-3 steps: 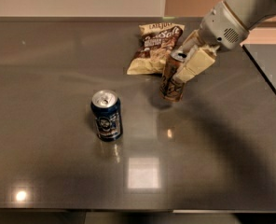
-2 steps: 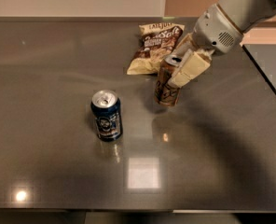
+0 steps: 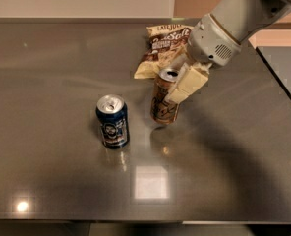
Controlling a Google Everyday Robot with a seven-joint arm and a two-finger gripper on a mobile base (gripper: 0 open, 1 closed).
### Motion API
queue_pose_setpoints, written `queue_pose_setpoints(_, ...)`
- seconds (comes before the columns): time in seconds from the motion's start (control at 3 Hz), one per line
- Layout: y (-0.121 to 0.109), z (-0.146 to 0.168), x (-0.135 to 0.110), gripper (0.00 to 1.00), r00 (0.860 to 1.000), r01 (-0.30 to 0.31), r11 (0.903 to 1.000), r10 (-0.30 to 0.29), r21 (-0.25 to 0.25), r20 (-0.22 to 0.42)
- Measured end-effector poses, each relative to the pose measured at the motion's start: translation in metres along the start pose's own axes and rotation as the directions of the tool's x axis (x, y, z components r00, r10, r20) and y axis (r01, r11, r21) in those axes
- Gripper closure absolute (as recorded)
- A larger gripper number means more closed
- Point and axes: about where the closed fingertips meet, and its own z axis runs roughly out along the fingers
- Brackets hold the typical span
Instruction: Move orange can near pepsi can
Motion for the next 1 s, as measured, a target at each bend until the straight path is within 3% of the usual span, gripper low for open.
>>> queue_pose_setpoints(1.0,0.024,0.029,-0.016,1.0,0.994,0.113,0.9924,-0.113,-0.049,-0.009)
